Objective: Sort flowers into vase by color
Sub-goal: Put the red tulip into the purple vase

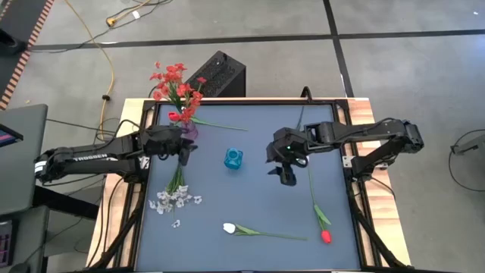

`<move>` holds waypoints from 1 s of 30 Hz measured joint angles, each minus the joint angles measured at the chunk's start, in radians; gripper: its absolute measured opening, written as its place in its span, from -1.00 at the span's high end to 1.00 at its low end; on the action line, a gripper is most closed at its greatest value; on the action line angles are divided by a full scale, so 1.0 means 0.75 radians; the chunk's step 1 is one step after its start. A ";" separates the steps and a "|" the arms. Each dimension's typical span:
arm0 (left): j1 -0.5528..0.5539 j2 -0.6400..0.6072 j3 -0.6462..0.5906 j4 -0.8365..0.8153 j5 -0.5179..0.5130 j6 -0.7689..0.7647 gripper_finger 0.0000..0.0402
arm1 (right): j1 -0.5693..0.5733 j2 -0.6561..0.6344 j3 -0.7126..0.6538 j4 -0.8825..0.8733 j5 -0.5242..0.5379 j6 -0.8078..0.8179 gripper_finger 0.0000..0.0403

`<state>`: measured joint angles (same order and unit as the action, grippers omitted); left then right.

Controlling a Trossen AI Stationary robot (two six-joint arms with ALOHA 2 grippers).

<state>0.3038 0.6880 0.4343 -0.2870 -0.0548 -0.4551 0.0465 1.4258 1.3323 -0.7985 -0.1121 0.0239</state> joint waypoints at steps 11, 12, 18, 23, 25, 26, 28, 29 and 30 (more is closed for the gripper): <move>-0.319 0.000 0.000 0.227 0.199 -0.050 0.27 | 0.120 0.002 -0.001 -0.417 -0.152 -0.539 -0.18; -0.360 0.000 0.000 0.241 0.172 -0.050 0.27 | 0.141 0.002 -0.011 -0.445 -0.152 -0.616 -0.18; -0.579 0.001 0.000 0.262 -0.082 0.011 0.27 | 0.302 0.003 -0.120 -0.533 -0.130 -1.087 -0.18; -0.648 0.001 0.000 0.331 -0.260 0.075 0.27 | 0.424 0.004 -0.274 -0.515 -0.019 -1.295 -0.14; -0.650 0.001 0.000 0.344 -0.289 0.079 0.27 | 0.458 0.003 -0.338 -0.485 -0.003 -1.336 -0.11; -0.650 0.001 0.000 0.345 -0.295 0.078 0.27 | 0.473 0.003 -0.369 -0.453 0.012 -1.344 -0.09; -0.650 0.001 0.000 0.345 -0.296 0.070 0.27 | 0.496 0.003 -0.428 -0.403 0.014 -1.345 -0.06; -0.650 0.001 0.000 0.345 -0.296 0.067 0.27 | 0.504 0.003 -0.456 -0.379 0.014 -1.346 -0.05; -0.650 0.001 0.000 0.347 -0.296 0.060 0.27 | 0.510 0.003 -0.486 -0.357 0.013 -1.345 -0.04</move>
<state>-0.1833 0.6888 0.4343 -0.0271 -0.2768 -0.4101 0.4291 1.4281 0.9679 -1.0661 -0.1024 -0.9852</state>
